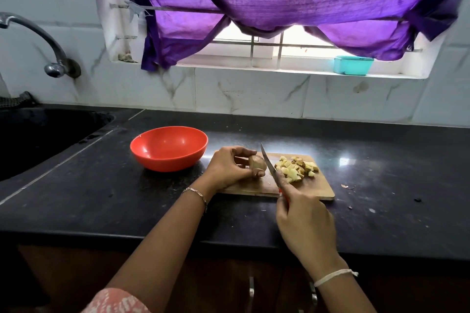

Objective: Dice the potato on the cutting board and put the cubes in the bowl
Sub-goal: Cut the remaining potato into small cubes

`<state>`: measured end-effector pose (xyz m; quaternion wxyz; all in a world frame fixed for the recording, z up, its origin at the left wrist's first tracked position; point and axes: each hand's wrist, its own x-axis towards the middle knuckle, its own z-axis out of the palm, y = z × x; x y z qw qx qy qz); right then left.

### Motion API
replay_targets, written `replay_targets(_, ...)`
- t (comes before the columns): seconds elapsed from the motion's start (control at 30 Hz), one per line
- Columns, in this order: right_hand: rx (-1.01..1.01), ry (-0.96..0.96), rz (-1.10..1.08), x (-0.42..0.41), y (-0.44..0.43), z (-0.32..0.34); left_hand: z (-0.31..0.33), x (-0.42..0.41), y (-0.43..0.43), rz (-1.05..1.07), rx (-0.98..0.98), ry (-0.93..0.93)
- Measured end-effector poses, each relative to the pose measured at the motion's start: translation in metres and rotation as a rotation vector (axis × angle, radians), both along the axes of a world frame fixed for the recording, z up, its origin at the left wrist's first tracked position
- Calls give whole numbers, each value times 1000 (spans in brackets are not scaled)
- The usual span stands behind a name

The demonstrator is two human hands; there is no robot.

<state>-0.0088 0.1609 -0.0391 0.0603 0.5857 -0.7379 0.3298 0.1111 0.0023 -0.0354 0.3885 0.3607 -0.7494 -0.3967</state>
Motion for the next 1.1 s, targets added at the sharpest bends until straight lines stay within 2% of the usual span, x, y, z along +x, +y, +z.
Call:
replay_targets(0.23, -21, 76, -21, 5, -4, -3, -1, 1, -1, -12, 12, 22)
replay_targets(0.77, 105, 290, -43, 13, -19, -3, 0, -3, 0, 20, -38, -25)
replay_targets(1.1, 133, 308, -37, 15, -32, 6, 1, 0, 1, 9, -19, 0)
